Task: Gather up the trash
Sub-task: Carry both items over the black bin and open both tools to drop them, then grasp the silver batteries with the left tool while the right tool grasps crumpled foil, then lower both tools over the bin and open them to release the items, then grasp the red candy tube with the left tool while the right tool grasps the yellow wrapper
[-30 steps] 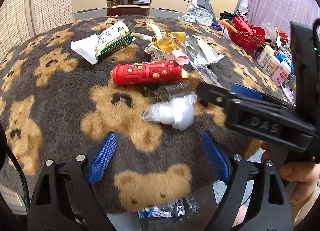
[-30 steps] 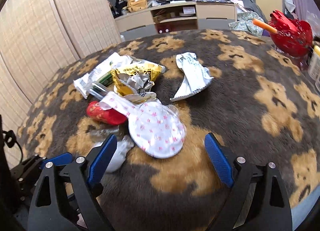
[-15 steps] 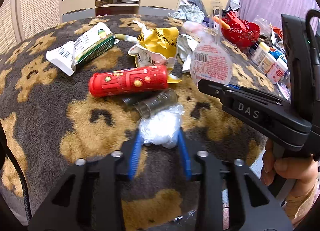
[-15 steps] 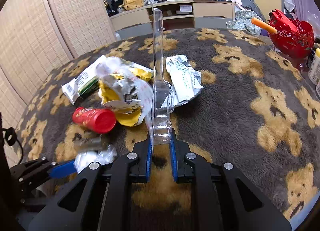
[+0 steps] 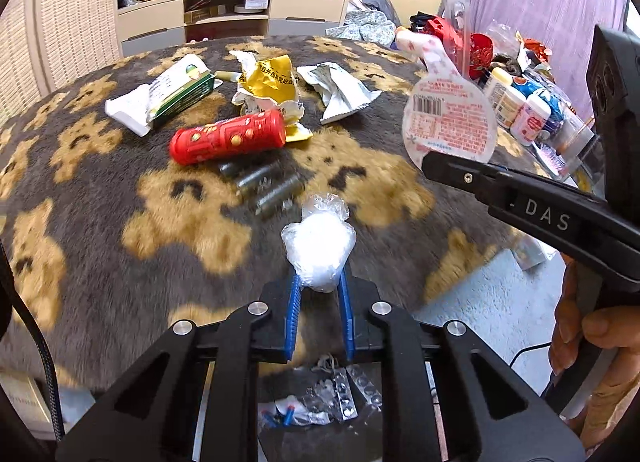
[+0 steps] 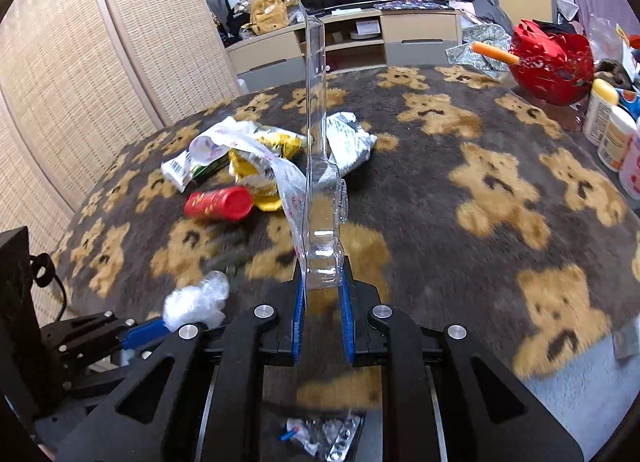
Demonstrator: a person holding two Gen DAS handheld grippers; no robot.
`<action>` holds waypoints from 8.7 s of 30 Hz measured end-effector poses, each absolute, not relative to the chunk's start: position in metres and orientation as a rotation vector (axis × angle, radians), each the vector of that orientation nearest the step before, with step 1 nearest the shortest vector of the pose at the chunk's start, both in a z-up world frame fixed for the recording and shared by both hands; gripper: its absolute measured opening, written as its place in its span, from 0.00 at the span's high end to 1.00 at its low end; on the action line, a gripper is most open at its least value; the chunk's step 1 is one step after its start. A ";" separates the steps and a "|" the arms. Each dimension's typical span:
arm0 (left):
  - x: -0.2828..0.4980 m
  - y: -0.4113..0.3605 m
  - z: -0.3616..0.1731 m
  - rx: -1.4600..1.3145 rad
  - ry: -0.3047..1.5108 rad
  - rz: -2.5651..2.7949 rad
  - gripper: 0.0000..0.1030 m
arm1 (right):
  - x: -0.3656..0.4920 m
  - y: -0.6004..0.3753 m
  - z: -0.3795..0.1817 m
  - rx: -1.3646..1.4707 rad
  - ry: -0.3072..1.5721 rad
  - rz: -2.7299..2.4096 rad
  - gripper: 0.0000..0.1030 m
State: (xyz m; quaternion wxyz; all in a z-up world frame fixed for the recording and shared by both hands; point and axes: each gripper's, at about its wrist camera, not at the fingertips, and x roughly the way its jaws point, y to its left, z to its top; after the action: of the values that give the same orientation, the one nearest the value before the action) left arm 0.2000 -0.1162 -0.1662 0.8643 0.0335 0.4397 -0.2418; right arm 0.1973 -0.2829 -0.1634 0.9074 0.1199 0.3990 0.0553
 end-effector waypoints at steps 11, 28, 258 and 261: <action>0.115 -0.089 -0.158 0.037 0.903 -0.504 0.84 | 0.118 -0.266 -0.161 0.246 0.838 0.165 0.84; 0.051 -0.066 -0.227 0.013 1.026 -0.471 0.84 | 0.049 -0.241 -0.225 0.287 0.974 0.194 0.84; 0.221 -0.068 -0.176 -0.059 0.937 -0.364 0.08 | 0.243 -0.262 -0.142 0.299 0.803 0.119 0.05; 0.231 -0.071 -0.177 -0.065 0.941 -0.363 0.08 | 0.271 -0.247 -0.143 0.281 0.815 0.160 0.13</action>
State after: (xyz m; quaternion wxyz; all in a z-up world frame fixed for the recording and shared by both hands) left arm 0.2314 -0.0708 -0.1767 0.8750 -0.0311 0.4507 -0.1740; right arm 0.2708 -0.2471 -0.1426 0.9053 0.1362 0.3947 0.0776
